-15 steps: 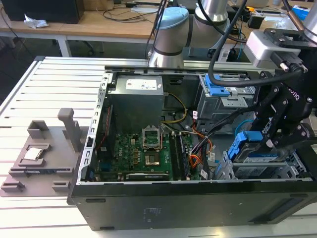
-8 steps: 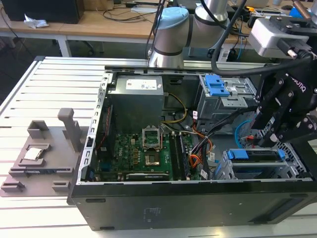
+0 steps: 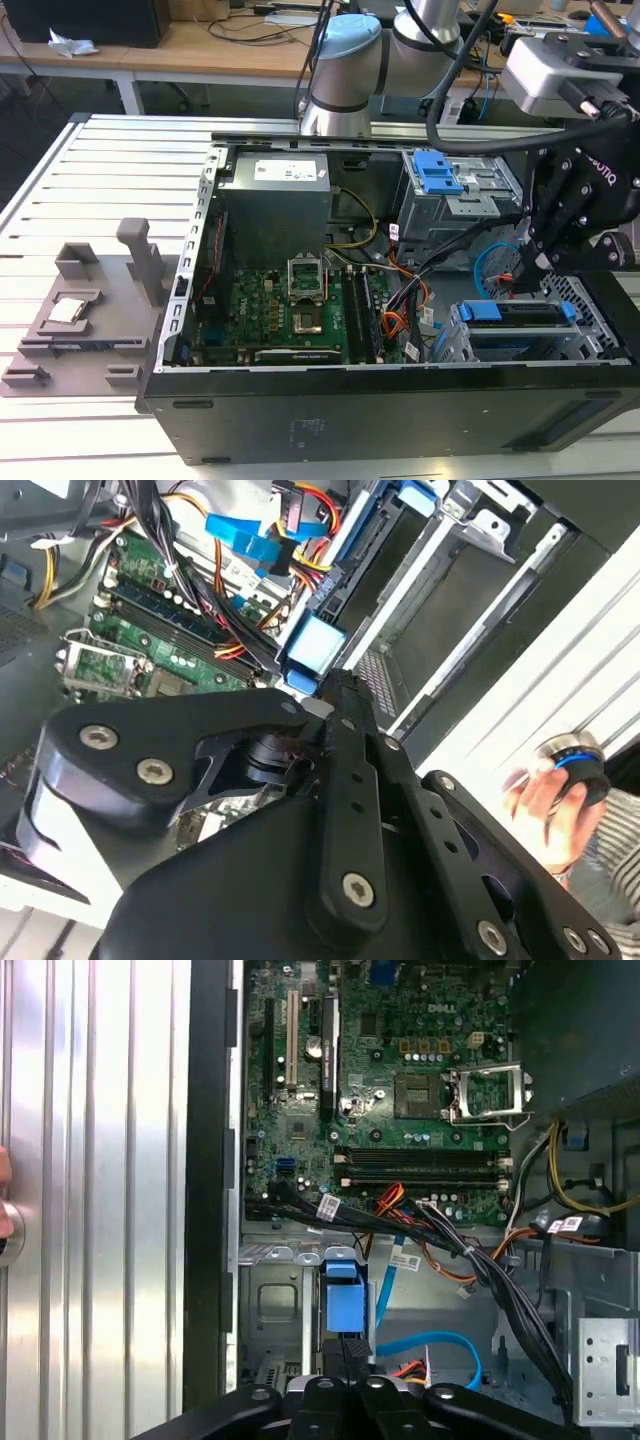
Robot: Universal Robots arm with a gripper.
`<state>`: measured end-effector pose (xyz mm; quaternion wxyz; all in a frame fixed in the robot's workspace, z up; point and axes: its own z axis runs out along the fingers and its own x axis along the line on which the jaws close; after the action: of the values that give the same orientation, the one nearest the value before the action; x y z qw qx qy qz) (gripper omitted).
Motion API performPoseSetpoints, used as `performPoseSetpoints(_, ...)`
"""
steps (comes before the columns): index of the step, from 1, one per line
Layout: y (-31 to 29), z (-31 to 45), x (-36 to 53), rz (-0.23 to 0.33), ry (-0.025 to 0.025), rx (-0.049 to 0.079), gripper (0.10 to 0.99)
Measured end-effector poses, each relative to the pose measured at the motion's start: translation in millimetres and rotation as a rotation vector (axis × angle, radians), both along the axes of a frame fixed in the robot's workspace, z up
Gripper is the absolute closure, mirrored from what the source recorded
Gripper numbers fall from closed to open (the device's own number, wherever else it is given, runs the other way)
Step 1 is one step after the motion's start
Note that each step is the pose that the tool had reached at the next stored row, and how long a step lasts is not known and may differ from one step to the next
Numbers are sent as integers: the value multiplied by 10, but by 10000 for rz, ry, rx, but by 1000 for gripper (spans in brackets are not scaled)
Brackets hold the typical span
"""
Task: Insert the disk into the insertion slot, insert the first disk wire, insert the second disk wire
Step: 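Insert the disk into the insertion slot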
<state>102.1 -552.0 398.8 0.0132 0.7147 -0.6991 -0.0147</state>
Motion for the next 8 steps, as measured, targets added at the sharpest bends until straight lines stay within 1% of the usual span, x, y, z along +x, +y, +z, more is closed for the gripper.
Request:
performPoseSetpoints(1,0,0,0,348,0,-2,980)
performPoseSetpoints(2,0,-1,4,522,1,-2,980)
performPoseSetpoints(5,0,-3,68,524,22,-2,980)
performPoseSetpoints(6,0,-4,113,524,42,-1,980)
performPoseSetpoints(7,0,-5,179,526,74,0,980)
performPoseSetpoints(8,0,-6,204,526,87,0,980)
